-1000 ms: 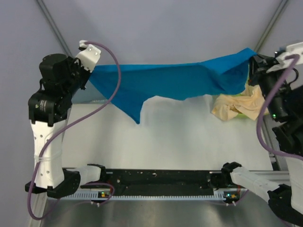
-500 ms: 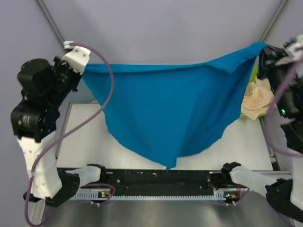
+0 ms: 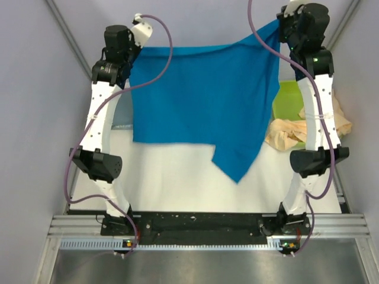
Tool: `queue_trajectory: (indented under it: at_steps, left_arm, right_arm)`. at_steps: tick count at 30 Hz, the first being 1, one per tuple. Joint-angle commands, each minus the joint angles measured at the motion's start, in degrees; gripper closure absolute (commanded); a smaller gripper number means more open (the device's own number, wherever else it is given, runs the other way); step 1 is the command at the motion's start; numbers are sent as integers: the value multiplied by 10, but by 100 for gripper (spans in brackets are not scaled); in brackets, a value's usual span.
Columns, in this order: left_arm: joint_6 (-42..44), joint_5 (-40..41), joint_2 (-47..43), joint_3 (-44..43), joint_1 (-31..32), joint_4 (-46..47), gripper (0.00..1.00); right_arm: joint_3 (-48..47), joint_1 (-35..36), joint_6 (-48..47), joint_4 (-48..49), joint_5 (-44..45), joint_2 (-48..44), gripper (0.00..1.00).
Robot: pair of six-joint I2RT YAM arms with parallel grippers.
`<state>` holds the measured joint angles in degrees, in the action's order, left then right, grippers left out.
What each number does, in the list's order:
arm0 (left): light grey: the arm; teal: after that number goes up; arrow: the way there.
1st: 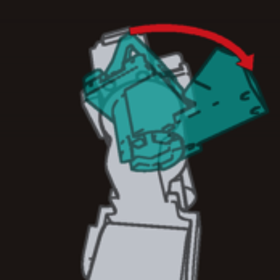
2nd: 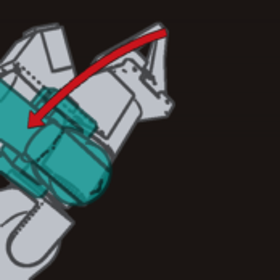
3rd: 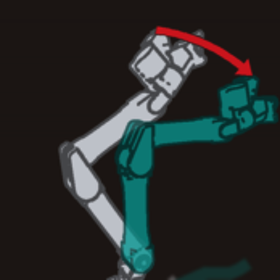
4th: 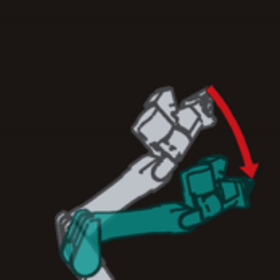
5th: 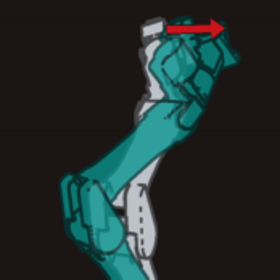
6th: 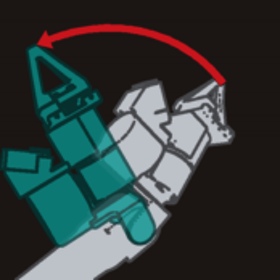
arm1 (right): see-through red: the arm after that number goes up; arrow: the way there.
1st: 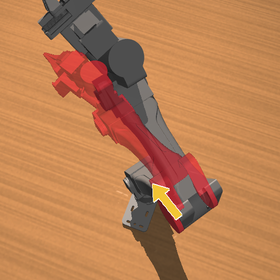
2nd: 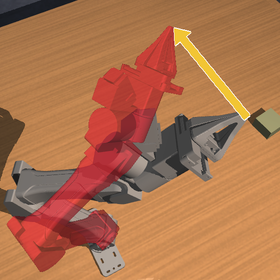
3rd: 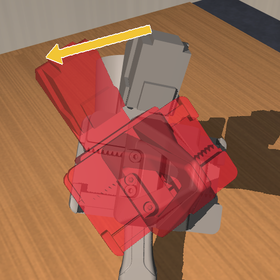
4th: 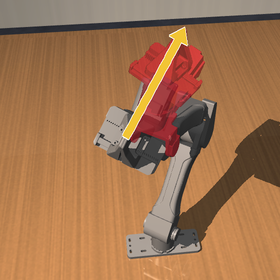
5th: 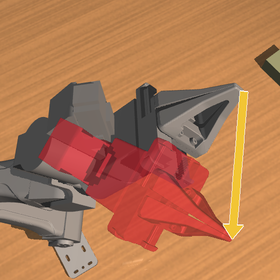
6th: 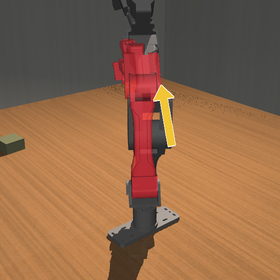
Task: Fold and stack the t-shirts
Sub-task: Flatten out the tshirt
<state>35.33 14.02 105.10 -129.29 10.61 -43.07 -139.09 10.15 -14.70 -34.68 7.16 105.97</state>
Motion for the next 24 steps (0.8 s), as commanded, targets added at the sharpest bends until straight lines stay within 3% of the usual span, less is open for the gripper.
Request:
queue_trajectory:
  at_steps: [1,7,14,18,20,24]
  left_arm:
    - [42,75,-2,-83,-3,207,100]
    - [107,76,9,-65,-2,262,100]
    - [116,24,-86,166,-2,230,100]
    - [118,-18,-180,342,-3,169,100]
    - [121,-50,-217,419,-3,87,100]
    - [92,-88,-251,542,-2,-48,100]
  right_arm:
    - [-115,-37,50,112,4,-3,100]
    - [-69,-51,6,131,8,-52,100]
    - [272,-45,-47,61,-39,-244,100]
    - [465,-1,-55,2,-43,-379,100]
    - [530,42,-62,-57,-51,-427,100]
    - [599,129,-32,-256,-114,-430,100]
